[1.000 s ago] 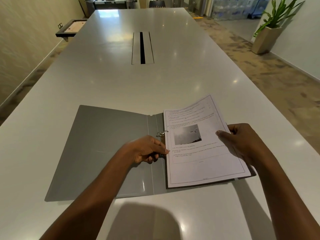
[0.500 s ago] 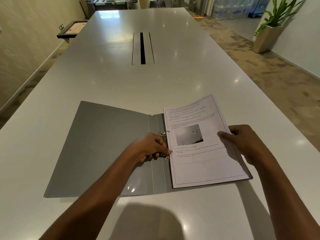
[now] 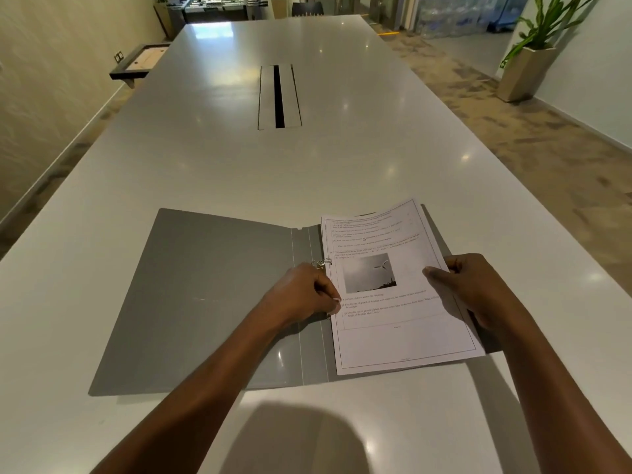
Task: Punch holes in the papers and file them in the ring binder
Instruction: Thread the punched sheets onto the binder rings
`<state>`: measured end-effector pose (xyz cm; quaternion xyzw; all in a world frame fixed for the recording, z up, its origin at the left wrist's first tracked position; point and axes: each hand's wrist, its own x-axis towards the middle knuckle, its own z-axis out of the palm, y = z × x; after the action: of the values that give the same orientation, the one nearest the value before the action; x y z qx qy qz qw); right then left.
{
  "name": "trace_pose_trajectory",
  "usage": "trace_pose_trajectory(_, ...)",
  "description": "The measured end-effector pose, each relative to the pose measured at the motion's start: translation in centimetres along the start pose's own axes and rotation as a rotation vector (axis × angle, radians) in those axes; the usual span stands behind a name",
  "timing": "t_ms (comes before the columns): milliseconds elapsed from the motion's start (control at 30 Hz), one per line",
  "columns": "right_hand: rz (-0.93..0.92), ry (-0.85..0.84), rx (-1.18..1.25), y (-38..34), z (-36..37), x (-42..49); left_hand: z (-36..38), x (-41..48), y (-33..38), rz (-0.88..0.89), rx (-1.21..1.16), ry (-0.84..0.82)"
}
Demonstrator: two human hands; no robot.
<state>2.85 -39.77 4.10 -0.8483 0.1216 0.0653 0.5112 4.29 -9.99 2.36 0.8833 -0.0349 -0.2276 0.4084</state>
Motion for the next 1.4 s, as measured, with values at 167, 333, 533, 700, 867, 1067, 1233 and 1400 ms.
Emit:
trace_pose_trajectory(167,0.037,-0.011,0.01,0.6,0.6,0.5,0.6,-0.4,0.1,0.015,0.062,0.031)
trace_pose_trajectory(333,0.037,-0.054,-0.032,1.2,0.8,1.2,0.4,-1.4,1.0,0.012,0.084,0.032)
trace_pose_trajectory(533,0.095,-0.095,-0.061,1.5,0.9,2.0,0.1,-1.8,1.6,-0.026,0.006,-0.016)
trace_pose_trajectory(700,0.078,0.005,-0.128,2.1,0.5,1.8,-0.7,-2.0,1.0,-0.031,-0.128,0.091)
trace_pose_trajectory(867,0.009,0.112,-0.296,3.0,0.5,1.0,-1.4,-1.5,0.6,0.008,-0.178,0.508)
trace_pose_trajectory(1067,-0.006,0.158,-0.419,3.6,0.9,1.0,-0.7,0.1,0.0,0.069,-0.097,0.64)
trace_pose_trajectory(1233,0.0,0.185,-0.577,2.9,0.6,0.9,0.4,0.8,0.2,0.116,-0.104,0.598)
trace_pose_trajectory(1400,-0.329,0.298,-0.43,-0.4,4.1,1.4,0.6,1.4,-0.1,0.116,-0.123,0.643)
